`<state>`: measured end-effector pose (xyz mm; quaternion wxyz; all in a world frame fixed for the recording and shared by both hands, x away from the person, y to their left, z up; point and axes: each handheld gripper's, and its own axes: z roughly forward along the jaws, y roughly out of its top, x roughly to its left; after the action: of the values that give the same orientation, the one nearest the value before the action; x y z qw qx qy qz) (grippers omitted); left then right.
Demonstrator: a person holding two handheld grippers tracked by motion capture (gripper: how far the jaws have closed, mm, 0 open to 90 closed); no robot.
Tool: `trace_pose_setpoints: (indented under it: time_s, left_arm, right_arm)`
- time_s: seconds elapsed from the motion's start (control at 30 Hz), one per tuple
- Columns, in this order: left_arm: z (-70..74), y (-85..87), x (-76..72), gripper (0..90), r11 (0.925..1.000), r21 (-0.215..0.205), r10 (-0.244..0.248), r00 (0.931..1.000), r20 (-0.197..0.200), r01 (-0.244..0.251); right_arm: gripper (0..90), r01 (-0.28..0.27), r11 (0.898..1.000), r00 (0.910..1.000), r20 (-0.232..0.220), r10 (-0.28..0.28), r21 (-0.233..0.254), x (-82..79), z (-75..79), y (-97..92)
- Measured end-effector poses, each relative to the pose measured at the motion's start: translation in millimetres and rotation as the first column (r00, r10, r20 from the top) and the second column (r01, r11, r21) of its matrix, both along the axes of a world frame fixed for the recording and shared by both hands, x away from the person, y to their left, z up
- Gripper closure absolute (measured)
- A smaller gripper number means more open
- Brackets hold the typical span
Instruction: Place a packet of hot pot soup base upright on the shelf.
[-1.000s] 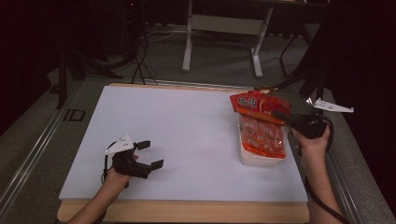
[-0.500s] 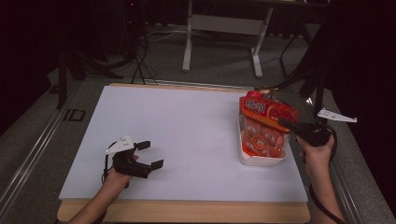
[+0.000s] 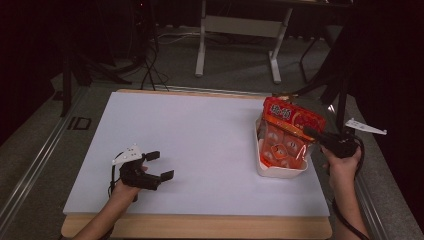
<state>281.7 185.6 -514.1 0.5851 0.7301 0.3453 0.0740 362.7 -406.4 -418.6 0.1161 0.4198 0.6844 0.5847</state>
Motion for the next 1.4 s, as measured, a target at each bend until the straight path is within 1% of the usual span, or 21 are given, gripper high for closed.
trace_pose_setpoints:
  time_s: [0.07, 0.1, 0.13, 0.17, 0.2, 0.23, 0.3, 0.33, 0.4, 0.43, 0.47, 0.5, 0.53, 0.6, 0.67, 0.7, 0.83, 0.9, 1.1, 1.27, 1.4]
  left_arm:
    - [0.0, -0.3, -0.6, 0.7, 1.0, 0.0, -0.001, 1.0, 0.0, 0.001]
    - [0.0, -0.5, -0.7, 0.7, 1.0, 0.0, -0.001, 1.0, 0.0, 0.001]
    - [0.0, -0.8, -0.6, 0.7, 1.0, 0.0, -0.001, 1.0, -0.001, 0.001]
    - [0.0, -1.0, -0.5, 0.7, 1.0, -0.001, -0.002, 1.0, -0.001, 0.002]
    - [0.0, -0.9, -0.4, 0.7, 1.0, -0.003, -0.002, 1.0, -0.001, 0.002]
    - [0.1, -1.3, -0.2, 0.7, 1.0, -0.004, -0.002, 1.0, -0.003, 0.002]
    - [0.1, -1.9, -0.5, 0.7, 1.0, -0.005, -0.002, 1.0, -0.003, 0.002]
    - [0.3, -2.2, -1.1, 0.7, 1.0, -0.005, -0.004, 1.0, -0.004, 0.004]
    - [0.9, -2.9, -2.1, 0.7, 1.0, 0.003, -0.008, 1.0, 0.003, 0.008]
    - [1.2, -3.5, -2.9, 0.7, 0.9999, 0.006, -0.009, 0.9999, 0.005, 0.009]
    - [1.2, -3.5, -2.9, 0.7, 0.9999, 0.006, -0.009, 0.9999, 0.005, 0.009]
    - [1.2, -3.8, -3.1, 0.7, 0.9999, 0.008, -0.01, 0.9999, 0.006, 0.01]
    - [0.9, -3.8, -3.0, 0.7, 0.9999, 0.009, -0.01, 0.9999, 0.007, 0.01]
    - [0.4, -3.2, -2.5, 0.7, 0.9999, 0.008, -0.009, 0.9999, 0.006, 0.009]
    - [0.4, -2.8, -2.4, 0.7, 0.9999, 0.006, -0.008, 1.0, 0.004, 0.008]
    - [0.4, -2.5, -2.8, 0.7, 0.9999, 0.003, -0.01, 0.9999, 0.006, 0.01]
    - [0.7, -2.9, -3.5, 0.7, 0.9998, -0.008, -0.019, 0.9998, 0.006, 0.019]
    - [0.8, -2.9, -3.6, 0.7, 0.9996, -0.01, -0.025, 0.9996, 0.011, 0.025]
    - [0.7, -2.8, -4.0, 0.7, 0.9997, -0.004, -0.023, 0.9997, 0.013, 0.023]
    - [0.7, -3.0, -4.4, 0.7, 0.9998, -0.002, -0.022, 0.9997, 0.014, 0.022]
    - [1.0, -3.4, -4.7, 0.7, 0.9997, 0.001, -0.023, 0.9996, 0.018, 0.023]
  right_arm:
    - [88.1, 0.002, 1.0, 1.0, 0.001, -0.002, -0.006, -0.7, 1.5, 1.1]
    - [88.1, 0.002, 1.0, 1.0, 0.01, -0.001, -0.03, -1.8, 5.6, 4.2]
    - [88.1, 0.002, 1.0, 1.0, 0.01, -0.001, -0.03, -1.8, 5.6, 4.2]
    - [86.9, 0.005, 0.998, 0.9999, 0.017, -0.004, -0.059, -3.1, 9.7, 7.8]
    - [86.9, 0.005, 0.998, 0.9999, 0.017, -0.004, -0.059, -3.1, 9.7, 7.8]
    - [82.6, 0.012, 0.996, 0.9996, 0.026, -0.01, -0.083, -5.3, 13.3, 11.5]
    - [79.7, 0.017, 0.996, 0.9994, 0.031, -0.014, -0.089, -6.2, 14.6, 12.9]
    - [70.7, 0.038, 0.995, 0.9984, 0.045, -0.034, -0.09, -8.3, 20.1, 15.6]
    - [69.0, 0.045, 0.995, 0.9977, 0.054, -0.04, -0.087, -9.3, 22.4, 16.5]
    - [59.9, 0.059, 0.994, 0.9959, 0.074, -0.052, -0.095, -11.9, 30.1, 20.4]
    - [59.9, 0.059, 0.994, 0.9959, 0.074, -0.052, -0.095, -11.9, 30.1, 20.4]
    - [52.6, 0.065, 0.993, 0.9941, 0.093, -0.056, -0.096, -14.5, 38.9, 25.6]
    - [52.6, 0.065, 0.993, 0.9941, 0.093, -0.056, -0.096, -14.5, 38.9, 25.6]
    - [42.4, 0.069, 0.992, 0.9913, 0.119, -0.056, -0.105, -18.6, 54.2, 36.0]
    - [40.3, 0.065, 0.993, 0.9913, 0.12, -0.053, -0.102, -19.8, 57.6, 38.7]
    - [36.3, 0.067, 0.992, 0.9862, 0.158, -0.051, -0.102, -25.4, 66.9, 46.9]
    - [34.5, 0.07, 0.993, 0.9821, 0.181, -0.051, -0.099, -32.3, 76.9, 56.6]
    - [31.5, 0.046, 0.995, 0.9795, 0.2, -0.026, -0.093, -38.6, 84.4, 66.9]
    - [25.1, -0.005, 0.996, 0.9768, 0.213, 0.023, -0.085, -48.5, 89.4, 83.4]
    - [19.8, -0.054, 0.994, 0.9744, 0.213, 0.073, -0.095, -55.9, 86.8, 98.2]
    - [16.0, -0.102, 0.991, 0.9726, 0.2, 0.119, -0.091, -59.1, 78.7, 109.6]
